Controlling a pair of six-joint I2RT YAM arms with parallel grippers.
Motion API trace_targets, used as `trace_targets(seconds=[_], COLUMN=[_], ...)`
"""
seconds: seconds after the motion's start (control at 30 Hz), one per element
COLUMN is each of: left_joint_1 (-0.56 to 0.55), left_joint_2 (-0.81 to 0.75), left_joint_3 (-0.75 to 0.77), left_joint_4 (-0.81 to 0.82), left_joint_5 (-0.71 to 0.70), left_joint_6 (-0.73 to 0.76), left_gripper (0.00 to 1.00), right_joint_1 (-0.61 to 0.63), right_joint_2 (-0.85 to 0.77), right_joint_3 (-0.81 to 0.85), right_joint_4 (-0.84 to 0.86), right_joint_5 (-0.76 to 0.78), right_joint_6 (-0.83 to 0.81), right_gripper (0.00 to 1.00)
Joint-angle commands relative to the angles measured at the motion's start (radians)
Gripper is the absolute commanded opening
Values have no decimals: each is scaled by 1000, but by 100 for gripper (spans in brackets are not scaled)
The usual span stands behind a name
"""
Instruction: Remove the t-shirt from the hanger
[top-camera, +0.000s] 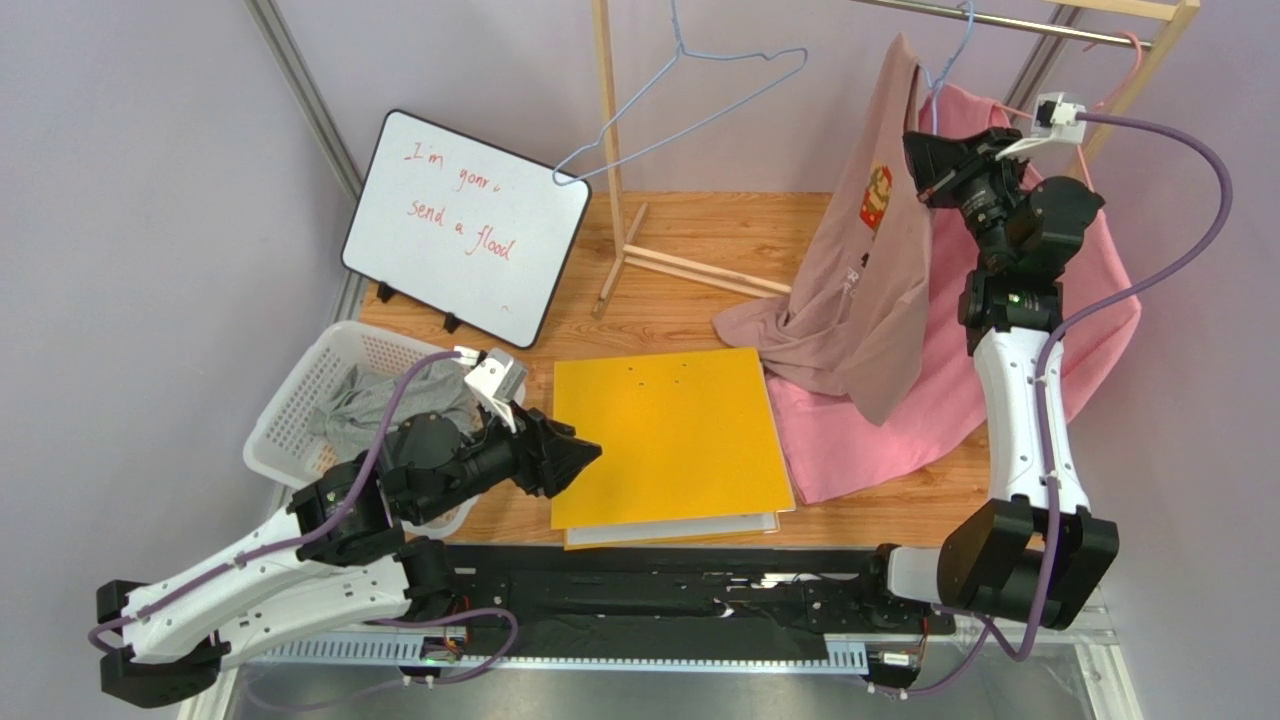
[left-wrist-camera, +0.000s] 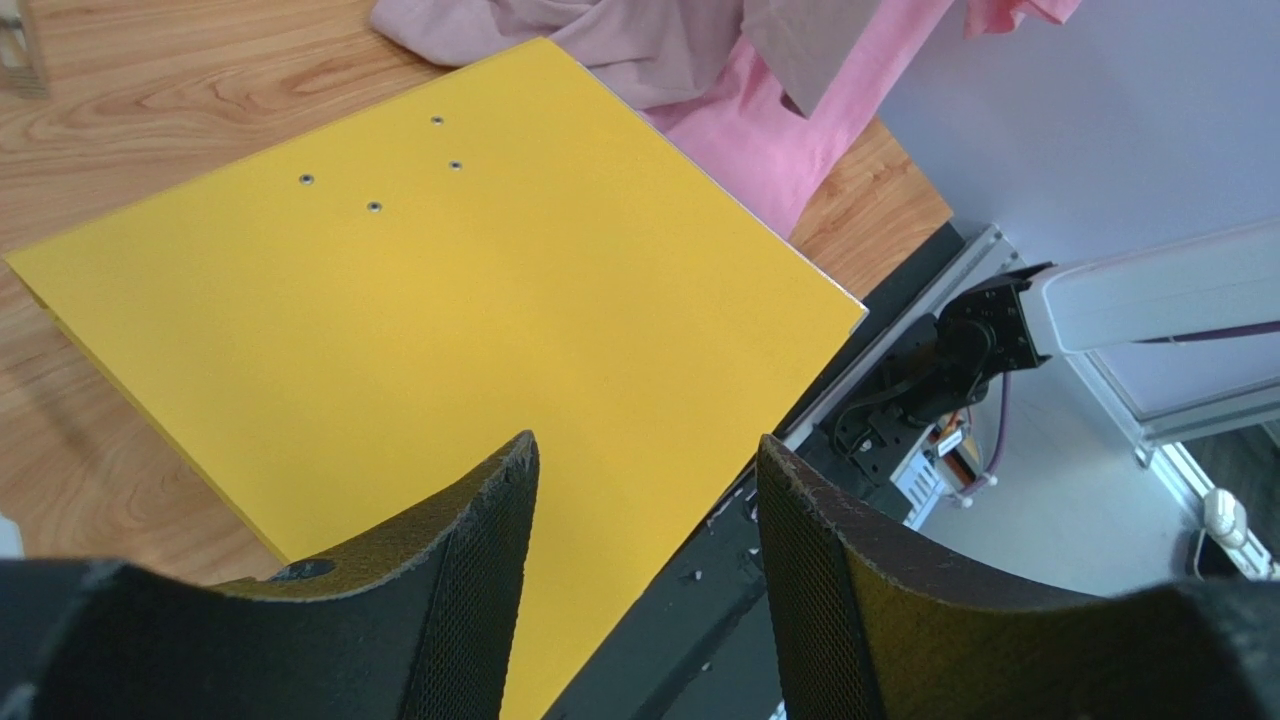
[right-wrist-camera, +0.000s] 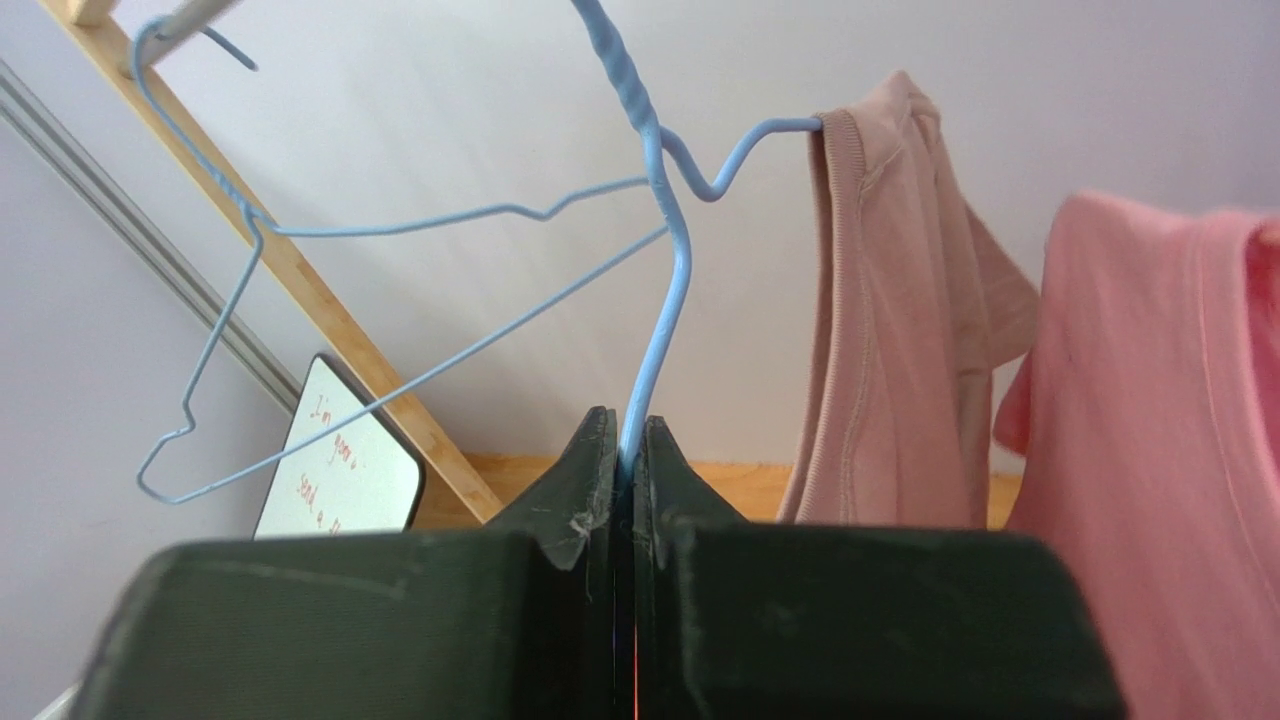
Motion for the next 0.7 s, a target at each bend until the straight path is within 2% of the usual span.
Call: trace_targets(seconds=[0.0,0.2,0.43,0.63,0.67], left_joint_1=[-3,-3,-3,-8,-11], left_joint_2=[-11,-25,10,140,161], left_joint_3=[45,32,31,51,55], left_joint_4=[31,16,42,163,187], left_joint_5=[7,6,50,176,185], left_joint_6=[4,-11,3,44,49], left_gripper=[61,61,61,61,61], right_joint_1=[2,7,14,19,19], right_joint_2=[-5,9,-88,-236,-252], right_joint_3=[41,55,-51,-74,-69], right_joint_4=[281,333,344,131,52], right_joint_5=[-19,-45,-48,44,62], right_joint_6=[-68,-46,-45,-32,-36], right_gripper=[0,0,0,0,0])
